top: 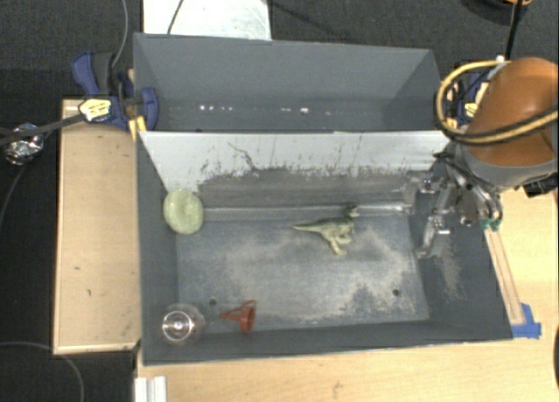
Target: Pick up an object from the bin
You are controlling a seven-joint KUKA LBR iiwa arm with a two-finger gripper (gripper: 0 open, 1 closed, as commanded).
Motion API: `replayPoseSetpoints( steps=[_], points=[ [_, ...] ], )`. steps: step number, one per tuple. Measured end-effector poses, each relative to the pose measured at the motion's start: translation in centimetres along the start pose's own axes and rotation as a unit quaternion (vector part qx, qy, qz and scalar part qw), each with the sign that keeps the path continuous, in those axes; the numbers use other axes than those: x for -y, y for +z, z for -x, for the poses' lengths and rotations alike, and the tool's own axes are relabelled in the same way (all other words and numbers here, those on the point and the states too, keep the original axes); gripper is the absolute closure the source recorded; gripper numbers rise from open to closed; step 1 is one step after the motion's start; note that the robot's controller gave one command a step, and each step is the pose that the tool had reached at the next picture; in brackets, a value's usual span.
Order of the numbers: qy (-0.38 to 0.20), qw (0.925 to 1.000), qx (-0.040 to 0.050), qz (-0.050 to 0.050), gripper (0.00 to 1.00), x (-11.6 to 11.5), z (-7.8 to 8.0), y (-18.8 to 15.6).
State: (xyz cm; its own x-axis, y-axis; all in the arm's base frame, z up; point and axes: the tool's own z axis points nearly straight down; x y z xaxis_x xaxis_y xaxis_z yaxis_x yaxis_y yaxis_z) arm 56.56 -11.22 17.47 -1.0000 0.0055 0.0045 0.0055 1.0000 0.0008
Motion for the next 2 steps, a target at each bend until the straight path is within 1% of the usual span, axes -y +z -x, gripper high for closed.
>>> replayPoseSetpoints(
  steps=[1,2],
  points=[
    [-0.001,1.0,0.004,-0.001,0.0,0.0,0.2,-0.5],
    [-0.014,0.9999,0.0069,-0.002,0.0,-1.9,1.5,3.9]
  ],
)
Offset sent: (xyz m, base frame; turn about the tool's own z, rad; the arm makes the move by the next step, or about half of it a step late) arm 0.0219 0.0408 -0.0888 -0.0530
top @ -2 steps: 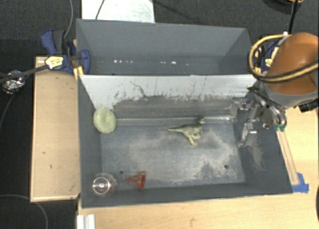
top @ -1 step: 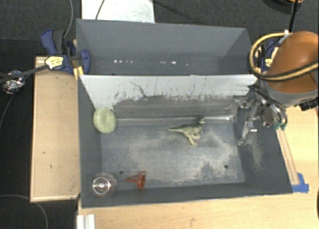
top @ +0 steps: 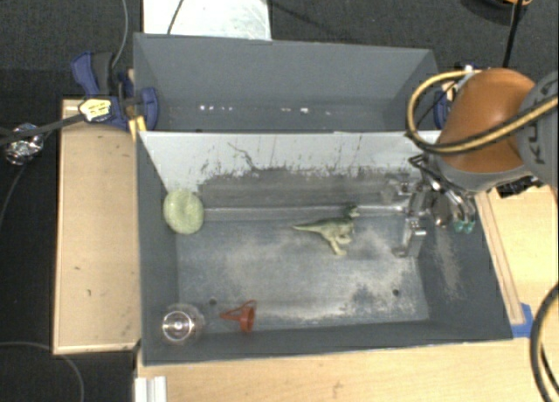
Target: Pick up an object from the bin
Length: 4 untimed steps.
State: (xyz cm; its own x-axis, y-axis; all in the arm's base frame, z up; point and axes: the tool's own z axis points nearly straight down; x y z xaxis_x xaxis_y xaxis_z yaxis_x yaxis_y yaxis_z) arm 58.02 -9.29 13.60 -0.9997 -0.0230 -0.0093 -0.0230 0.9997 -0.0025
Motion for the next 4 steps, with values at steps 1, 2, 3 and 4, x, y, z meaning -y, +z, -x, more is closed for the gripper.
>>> replayPoseSetpoints(
  steps=[1,2,3,4],
  points=[
    [-0.025,0.9997,-0.0047,0.002,0.0,-3.1,0.1,3.0],
    [-0.007,1.0,0.0,0.001,0.0,-5.4,-0.1,4.8],
    [0.011,0.9999,-0.0006,0.001,0.0,-7.4,0.5,5.5],
    [-0.091,0.9958,0.0018,0.001,1.0,-9.3,-0.8,6.4]
  ],
)
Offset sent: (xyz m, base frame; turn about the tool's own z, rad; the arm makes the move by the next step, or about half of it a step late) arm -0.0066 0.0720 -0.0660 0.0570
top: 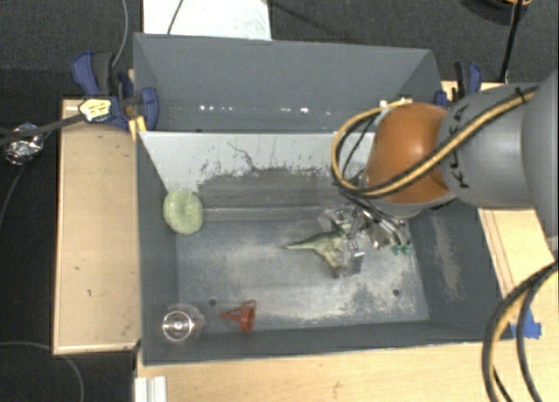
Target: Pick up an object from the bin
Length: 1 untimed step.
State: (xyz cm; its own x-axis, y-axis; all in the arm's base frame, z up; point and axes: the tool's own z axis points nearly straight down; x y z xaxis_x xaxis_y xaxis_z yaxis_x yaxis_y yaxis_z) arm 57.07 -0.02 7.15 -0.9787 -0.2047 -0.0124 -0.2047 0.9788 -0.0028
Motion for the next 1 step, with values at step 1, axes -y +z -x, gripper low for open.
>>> replayPoseSetpoints(
  steps=[1],
  points=[
    [0.0,1.0,0.0,0.0,1.0,0.0,0.0,0.0]
  ],
)
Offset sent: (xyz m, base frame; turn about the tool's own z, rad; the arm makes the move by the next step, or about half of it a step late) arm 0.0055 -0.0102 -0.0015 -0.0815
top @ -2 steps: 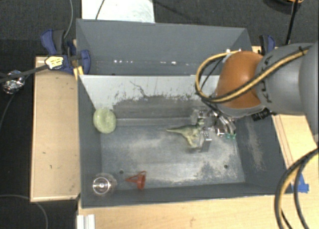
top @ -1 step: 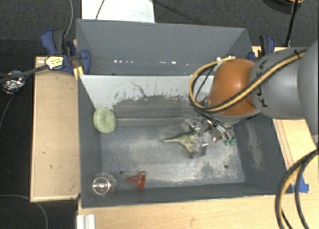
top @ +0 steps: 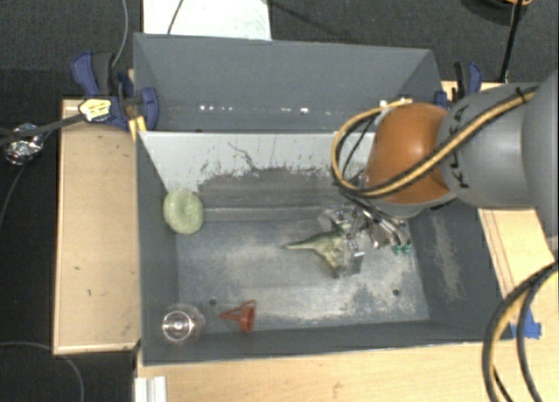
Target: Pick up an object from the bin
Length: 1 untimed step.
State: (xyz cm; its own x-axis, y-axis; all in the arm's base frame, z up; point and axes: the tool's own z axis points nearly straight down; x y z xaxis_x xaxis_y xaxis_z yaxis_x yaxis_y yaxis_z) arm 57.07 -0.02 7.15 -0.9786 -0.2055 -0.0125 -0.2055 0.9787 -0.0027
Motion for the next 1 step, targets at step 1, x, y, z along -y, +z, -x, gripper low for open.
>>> replayPoseSetpoints(
  steps=[1],
  points=[
    [-0.04,0.9992,0.0045,0.0,1.0,1.04,0.51,0.0]
  ],
)
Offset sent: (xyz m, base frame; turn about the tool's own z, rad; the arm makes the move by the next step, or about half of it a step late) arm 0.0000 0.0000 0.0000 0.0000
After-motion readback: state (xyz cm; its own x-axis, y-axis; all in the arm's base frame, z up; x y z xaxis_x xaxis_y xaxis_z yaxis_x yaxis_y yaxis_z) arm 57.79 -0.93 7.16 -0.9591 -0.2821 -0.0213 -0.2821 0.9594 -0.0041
